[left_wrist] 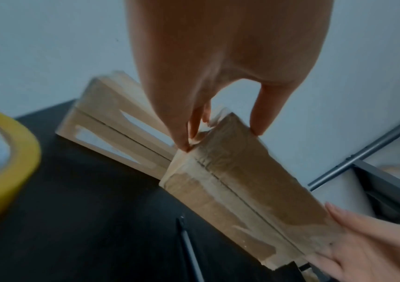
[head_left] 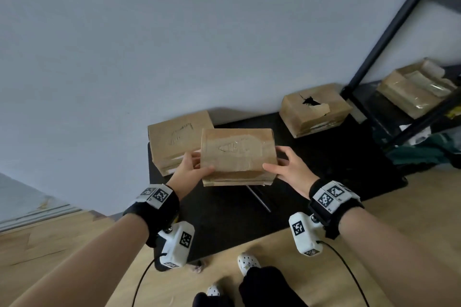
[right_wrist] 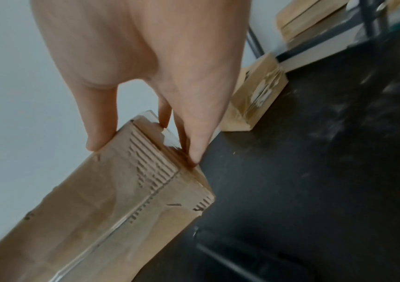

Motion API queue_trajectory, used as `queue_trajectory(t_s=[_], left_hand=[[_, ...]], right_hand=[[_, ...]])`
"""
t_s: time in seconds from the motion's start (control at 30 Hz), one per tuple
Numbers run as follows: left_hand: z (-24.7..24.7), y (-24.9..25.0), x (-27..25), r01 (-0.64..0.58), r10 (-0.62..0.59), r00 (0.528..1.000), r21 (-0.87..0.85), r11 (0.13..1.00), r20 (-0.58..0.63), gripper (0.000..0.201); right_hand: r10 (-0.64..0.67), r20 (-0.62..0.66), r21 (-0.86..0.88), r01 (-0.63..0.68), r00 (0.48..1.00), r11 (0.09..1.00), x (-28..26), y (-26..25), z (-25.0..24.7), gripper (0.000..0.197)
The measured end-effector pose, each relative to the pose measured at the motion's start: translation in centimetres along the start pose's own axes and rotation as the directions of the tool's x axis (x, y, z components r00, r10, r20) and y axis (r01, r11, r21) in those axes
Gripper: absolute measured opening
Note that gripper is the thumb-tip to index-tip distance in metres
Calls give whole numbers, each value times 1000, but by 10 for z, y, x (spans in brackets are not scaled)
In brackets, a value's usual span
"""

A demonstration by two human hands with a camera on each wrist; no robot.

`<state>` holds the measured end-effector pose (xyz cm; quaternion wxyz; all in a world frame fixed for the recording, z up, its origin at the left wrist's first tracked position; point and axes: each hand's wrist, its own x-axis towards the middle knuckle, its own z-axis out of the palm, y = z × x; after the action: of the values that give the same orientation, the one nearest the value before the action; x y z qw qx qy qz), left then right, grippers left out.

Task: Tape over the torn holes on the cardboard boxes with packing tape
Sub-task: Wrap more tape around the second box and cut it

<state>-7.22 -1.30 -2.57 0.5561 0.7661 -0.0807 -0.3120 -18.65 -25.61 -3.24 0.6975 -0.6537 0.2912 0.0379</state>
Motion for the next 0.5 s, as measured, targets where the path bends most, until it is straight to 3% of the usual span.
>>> queue_trajectory(t_s=[0.13, 0.33, 0.5], left_hand=[[40, 8, 30, 3, -2, 1000, 51, 999, -6, 47], [82, 28, 68, -36, 46, 996, 122, 992, -80, 53], [96, 29, 105, 36, -20, 983, 85, 996, -183, 44]], right_hand=[[-26, -68, -86, 20, 997, 996, 18, -5, -39, 84], [22, -25, -82, -24, 999, 996, 70, -16, -90, 72], [-8, 68, -324, 29, 998, 946, 121, -23, -104, 84]])
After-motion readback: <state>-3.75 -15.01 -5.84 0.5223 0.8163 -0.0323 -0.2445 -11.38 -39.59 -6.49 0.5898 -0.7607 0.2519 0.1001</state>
